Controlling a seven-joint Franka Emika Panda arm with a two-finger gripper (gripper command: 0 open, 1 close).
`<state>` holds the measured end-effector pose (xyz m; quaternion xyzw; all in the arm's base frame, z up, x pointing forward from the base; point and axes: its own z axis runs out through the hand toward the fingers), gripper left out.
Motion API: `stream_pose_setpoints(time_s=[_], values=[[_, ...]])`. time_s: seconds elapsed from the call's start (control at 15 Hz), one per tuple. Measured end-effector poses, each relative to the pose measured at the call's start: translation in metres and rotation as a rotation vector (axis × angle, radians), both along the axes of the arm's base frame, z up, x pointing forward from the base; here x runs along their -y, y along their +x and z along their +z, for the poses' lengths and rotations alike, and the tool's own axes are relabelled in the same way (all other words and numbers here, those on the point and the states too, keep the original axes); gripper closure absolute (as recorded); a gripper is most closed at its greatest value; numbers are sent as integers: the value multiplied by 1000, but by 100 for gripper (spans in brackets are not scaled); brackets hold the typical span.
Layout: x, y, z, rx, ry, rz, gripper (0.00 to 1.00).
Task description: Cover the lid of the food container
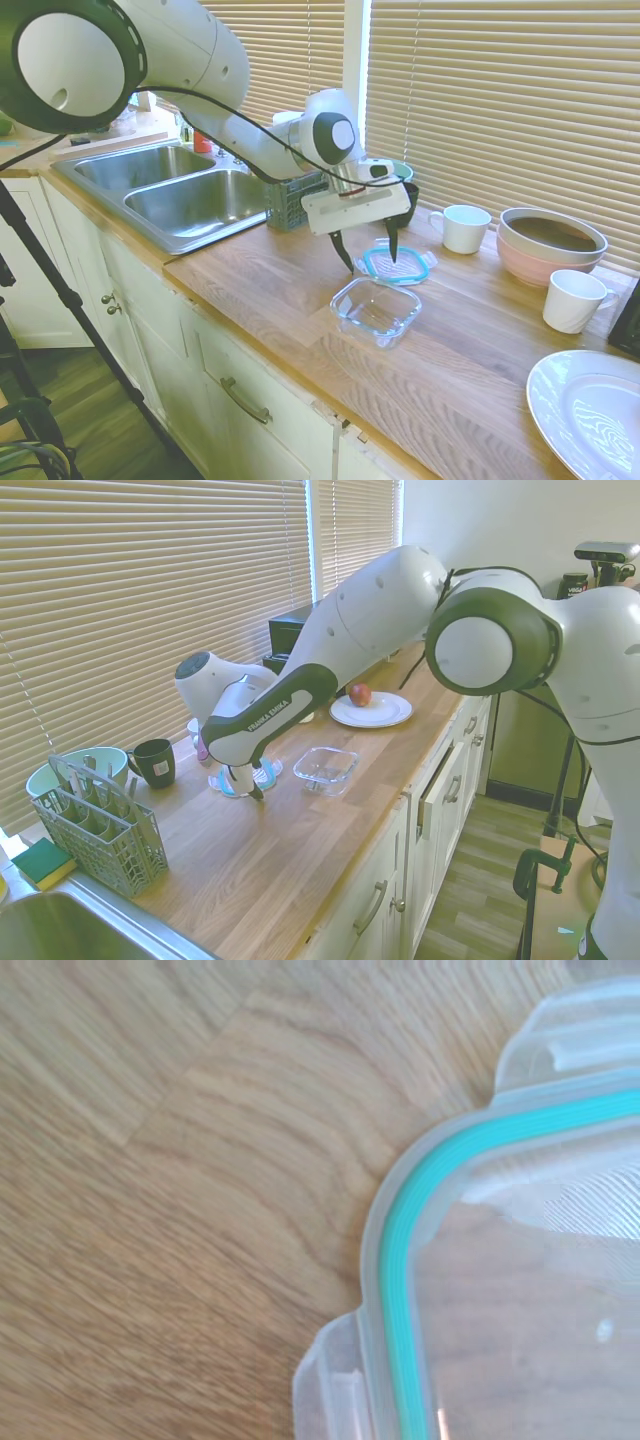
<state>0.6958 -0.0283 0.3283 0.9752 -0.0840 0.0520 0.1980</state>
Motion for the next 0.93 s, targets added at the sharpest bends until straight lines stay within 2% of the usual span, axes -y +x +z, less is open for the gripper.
stream_pose_setpoints(time_s=[0.6, 0.67, 0.93], values=[[-6, 21, -4, -19, -28, 21, 0], [-7, 24, -5, -20, -29, 24, 100], [-3, 30, -5, -25, -35, 9, 100]])
